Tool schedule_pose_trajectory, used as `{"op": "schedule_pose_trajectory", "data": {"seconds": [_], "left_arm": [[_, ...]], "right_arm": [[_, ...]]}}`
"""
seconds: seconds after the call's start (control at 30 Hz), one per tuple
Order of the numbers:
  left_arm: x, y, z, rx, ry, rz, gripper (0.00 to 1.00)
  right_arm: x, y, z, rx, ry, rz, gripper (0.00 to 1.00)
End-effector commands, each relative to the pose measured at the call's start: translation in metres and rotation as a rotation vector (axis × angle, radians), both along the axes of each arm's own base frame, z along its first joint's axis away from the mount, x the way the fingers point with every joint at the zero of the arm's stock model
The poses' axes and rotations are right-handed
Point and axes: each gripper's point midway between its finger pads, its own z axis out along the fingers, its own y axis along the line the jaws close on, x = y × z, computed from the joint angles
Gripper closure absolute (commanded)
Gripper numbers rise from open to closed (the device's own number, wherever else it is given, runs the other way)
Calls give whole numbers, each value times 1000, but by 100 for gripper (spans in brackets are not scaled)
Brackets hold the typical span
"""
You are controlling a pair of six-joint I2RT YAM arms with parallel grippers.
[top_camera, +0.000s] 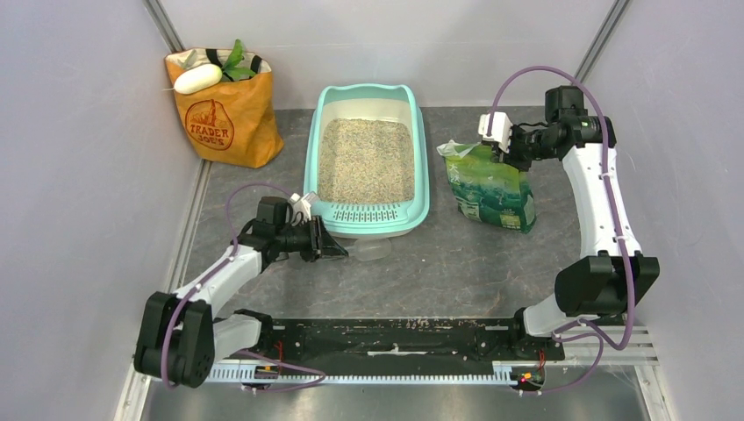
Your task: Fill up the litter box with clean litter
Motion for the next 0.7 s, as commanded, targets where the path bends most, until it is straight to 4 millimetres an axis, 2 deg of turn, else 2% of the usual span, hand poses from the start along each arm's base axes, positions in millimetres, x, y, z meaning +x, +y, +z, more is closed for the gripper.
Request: {"op": "schedule_pose_trajectory", "data": {"seconds": [0.0, 0.1, 0.23, 0.3, 0.4, 0.43, 0.5, 0.67], "left_arm": [[23, 10, -17, 51, 77, 146, 87], [23, 19, -29, 98, 133, 178, 78], [20, 29, -36, 134, 213, 226, 60], [16, 35, -37, 158, 244, 238, 52], [10, 43, -34, 210, 271, 253, 31], [9, 46, -33, 228, 275, 257, 29], [6, 53, -29, 271, 295, 276, 17], [-5, 84, -20, 416, 332, 356, 14]], "right_arm": [[-3, 5, 33, 24, -108, 11, 100], [-3, 4, 33, 23, -106, 5, 100], [-5, 3, 31, 19, -105, 9, 100], [-6, 3, 31, 18, -106, 8, 100], [-6, 3, 29, 15, -105, 13, 100], [-6, 3, 28, 14, -104, 15, 100], [-5, 3, 28, 13, -106, 16, 100], [-4, 1, 28, 5, -109, 15, 100]]}}
